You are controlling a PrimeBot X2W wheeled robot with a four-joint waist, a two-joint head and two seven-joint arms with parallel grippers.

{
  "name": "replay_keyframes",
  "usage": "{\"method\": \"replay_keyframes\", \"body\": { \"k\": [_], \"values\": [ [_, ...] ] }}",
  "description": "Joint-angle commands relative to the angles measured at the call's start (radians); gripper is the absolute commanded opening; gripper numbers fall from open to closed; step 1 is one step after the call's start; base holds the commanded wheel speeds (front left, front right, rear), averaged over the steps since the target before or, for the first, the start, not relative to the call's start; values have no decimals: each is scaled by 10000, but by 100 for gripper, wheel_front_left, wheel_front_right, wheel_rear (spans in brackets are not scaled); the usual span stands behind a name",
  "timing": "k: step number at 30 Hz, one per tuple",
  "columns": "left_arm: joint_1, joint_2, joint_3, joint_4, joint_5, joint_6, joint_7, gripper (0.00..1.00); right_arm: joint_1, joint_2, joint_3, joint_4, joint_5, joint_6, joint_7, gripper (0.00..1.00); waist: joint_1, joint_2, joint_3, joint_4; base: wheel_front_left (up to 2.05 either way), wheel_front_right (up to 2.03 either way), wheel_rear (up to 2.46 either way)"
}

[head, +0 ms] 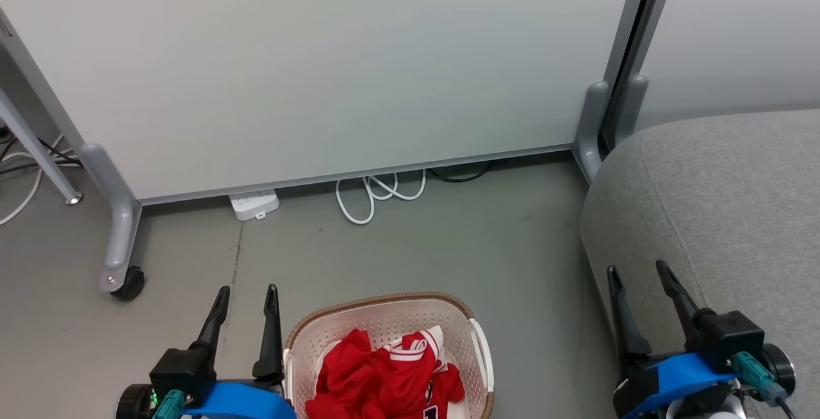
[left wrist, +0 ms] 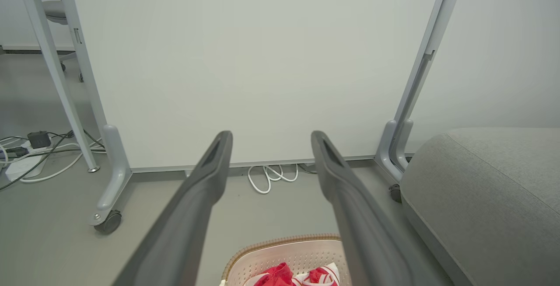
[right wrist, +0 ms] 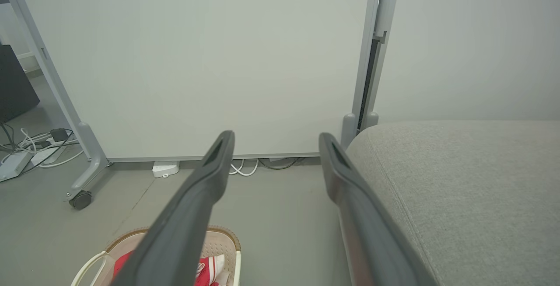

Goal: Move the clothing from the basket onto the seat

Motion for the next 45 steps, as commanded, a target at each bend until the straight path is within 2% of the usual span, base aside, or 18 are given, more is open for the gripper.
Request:
{"method": "replay_keyframes", "body": {
  "k": [1,5,9,16,17,24,29,33,37,45],
  "values": [
    [21,86,38,38,-11,17,-50,100,-40,-34,48,-4,31,-3,-50,100,0,-1,55,-35,0,0,0],
    [-227,136,-23,28,16,22,-13,100,-383,-32,221,-147,82,-3,-55,100,0,-1,588,-238,0,0,0],
    [-651,234,-77,-3,65,-8,125,100,-898,-31,545,-422,133,-3,-125,100,0,-1,1604,-612,0,0,0],
    [-1981,841,-298,535,378,-336,910,100,-1969,-28,1050,-437,419,-3,-472,100,0,-1,3678,-1488,0,0,0],
    [-1981,841,-298,535,378,-336,910,100,-1969,-28,1050,-437,419,-3,-472,100,0,-1,3678,-1488,0,0,0],
    [-3291,1795,-488,1648,712,-760,2221,100,-3004,-22,1747,3,981,-3,-979,100,0,-1,5471,-2500,0,0,0],
    [-3885,2487,-573,2578,781,-1102,3242,100,-3576,-19,2222,312,1412,-3,-1233,100,0,-1,6279,-3147,0,0,0],
    [-4209,2916,-447,3179,687,-1174,3962,100,-3940,-19,2475,405,1719,-3,-1315,100,0,-1,6814,-3616,0,0,0],
    [-4403,3161,-301,3610,588,-1020,4521,100,-4144,-17,2589,344,1922,-3,-1330,100,0,-1,7196,-3936,0,0,0],
    [-4658,3243,-80,4265,528,-242,5285,100,-4094,-18,2831,471,1711,-3,-1331,100,0,-1,7427,-4166,0,0,0]
  ]
}}
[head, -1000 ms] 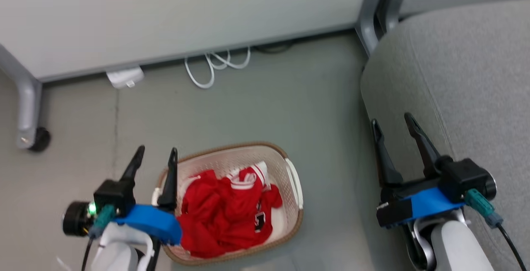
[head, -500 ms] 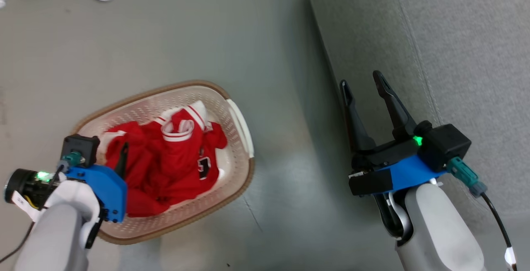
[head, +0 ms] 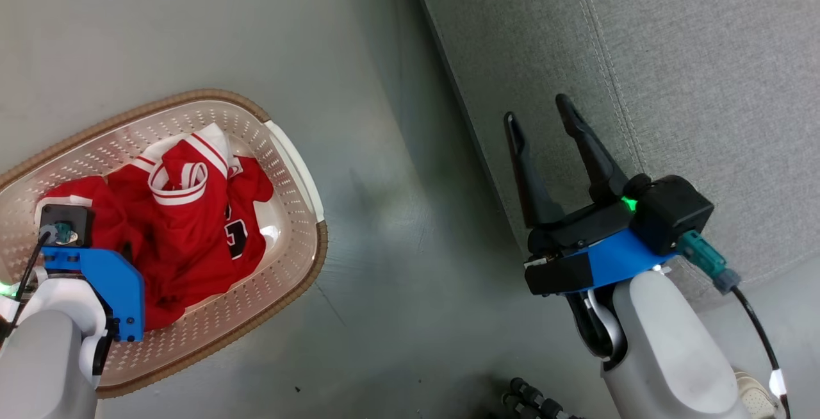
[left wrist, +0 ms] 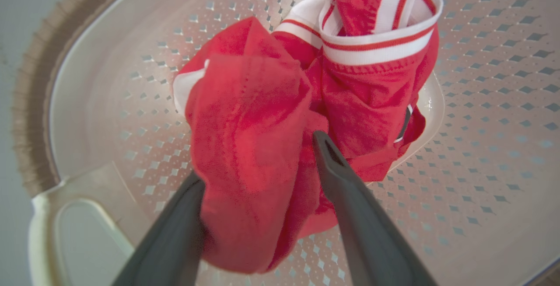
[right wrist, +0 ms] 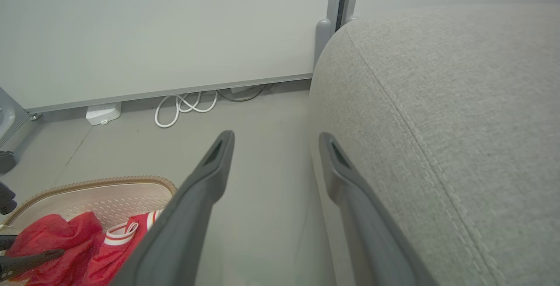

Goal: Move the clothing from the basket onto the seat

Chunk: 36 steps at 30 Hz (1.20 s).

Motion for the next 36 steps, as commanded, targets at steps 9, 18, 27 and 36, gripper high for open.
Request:
{"method": "replay_keyframes", "body": {
  "k": [9,18,27,36],
  "values": [
    [-145,-165,-94,196,-217,27,322,0,-109,-2,354,441,-358,-3,-19,100,-2,0,-62,61,0,0,0],
    [-63,-390,-184,417,-440,4,121,0,-154,-2,403,583,-418,-3,-19,100,-2,0,-381,197,0,0,0],
    [-97,-1255,-542,1104,-705,-368,-618,0,518,-4,-64,1175,-1049,-3,-17,100,-2,0,-2335,1028,0,0,0],
    [-552,-2547,-1259,1397,-933,-1069,-1453,0,1649,-12,-276,1494,-1701,-3,470,100,-2,0,-5239,2280,0,0,0]
  ]
}}
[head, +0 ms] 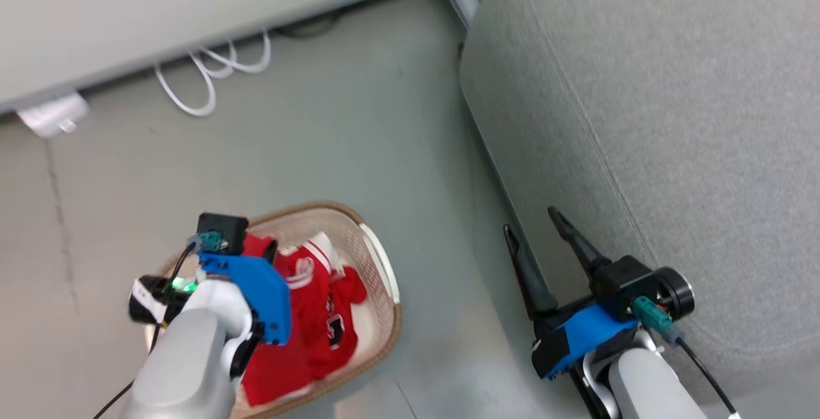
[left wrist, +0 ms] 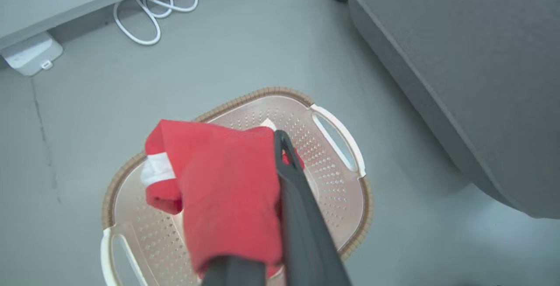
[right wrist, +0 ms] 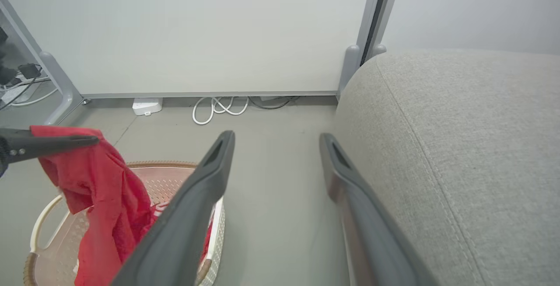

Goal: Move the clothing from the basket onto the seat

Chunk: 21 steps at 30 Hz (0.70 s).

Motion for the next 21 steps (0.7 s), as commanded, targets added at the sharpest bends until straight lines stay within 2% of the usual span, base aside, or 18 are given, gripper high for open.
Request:
{"method": "replay_keyframes", "body": {
  "k": [1,5,12,16,21],
  "values": [
    [-164,-118,-97,-98,-90,-91,-166,0,274,-25,-33,-95,-85,-3,99,100,3,0,-1640,1013,0,0,0],
    [-554,-467,-473,-488,-328,-255,-394,0,771,-25,-95,-371,-187,-3,500,100,3,0,-2416,1463,0,0,0],
    [-1121,-631,-1423,-1361,-933,-400,-414,0,1317,-25,-30,-877,-282,-3,1078,100,3,0,-3155,1870,0,0,0],
    [-1417,-640,-2454,-2215,-1834,-406,-282,0,1524,-25,19,-1167,-246,-3,1367,100,3,0,-3478,1942,0,0,0],
    [-1876,-630,-3479,-2876,-2640,-79,-201,0,1617,-25,88,-1431,-226,-3,1614,100,3,0,-3703,1935,0,0,0]
  ]
}}
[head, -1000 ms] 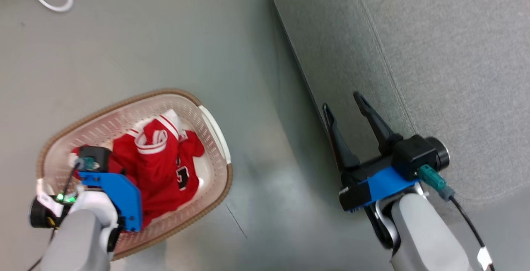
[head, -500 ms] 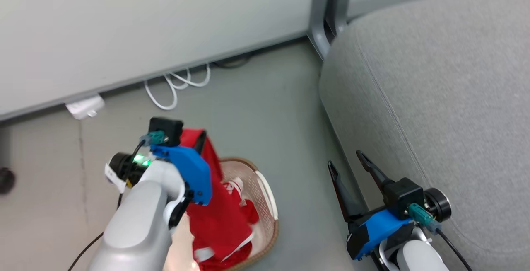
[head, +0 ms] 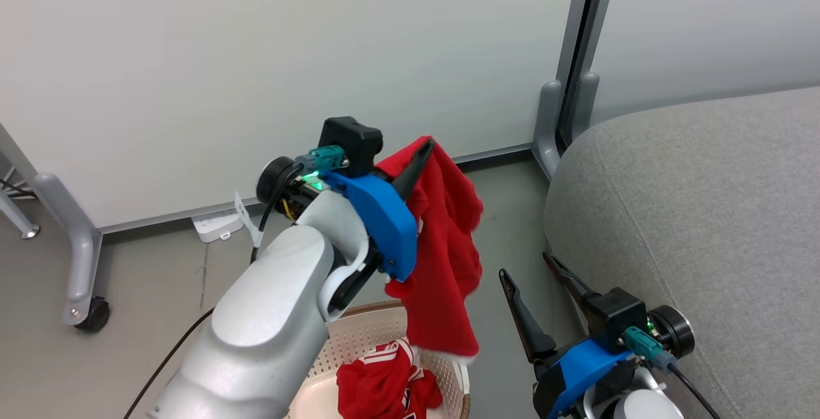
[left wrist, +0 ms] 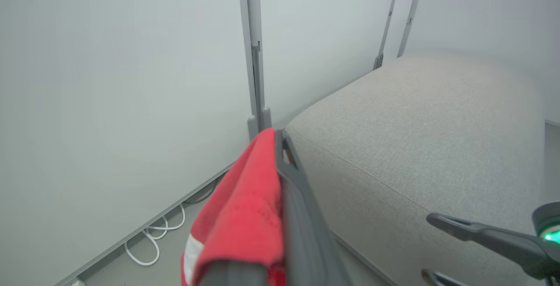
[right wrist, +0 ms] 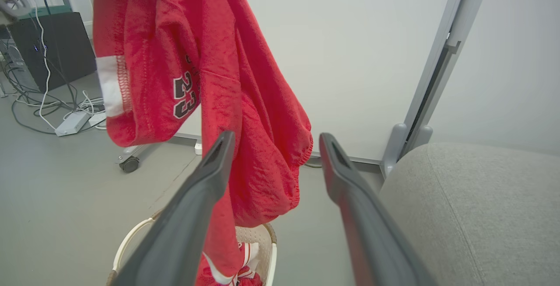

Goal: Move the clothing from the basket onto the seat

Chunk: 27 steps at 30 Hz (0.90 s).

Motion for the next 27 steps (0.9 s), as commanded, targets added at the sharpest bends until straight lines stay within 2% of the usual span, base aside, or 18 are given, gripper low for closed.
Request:
{"method": "replay_keyframes", "body": {
  "k": [1,10,18,27],
  "values": [
    [-153,27,-81,-68,-118,64,-15,0,150,-23,4,-58,-28,-3,7,100,2,0,-62,4,0,0,0],
    [-723,25,-1370,-270,-1231,653,-249,0,227,-24,221,-244,220,-3,121,100,2,0,-229,-126,0,0,0],
    [-900,26,-2128,-67,-1879,850,-490,0,215,-24,370,-280,469,-3,203,100,2,0,-199,-143,0,0,0],
    [-1231,24,-2718,-87,-2463,971,-762,0,-982,-24,850,471,1123,-3,430,100,2,0,-159,-125,0,0,0]
  ]
}}
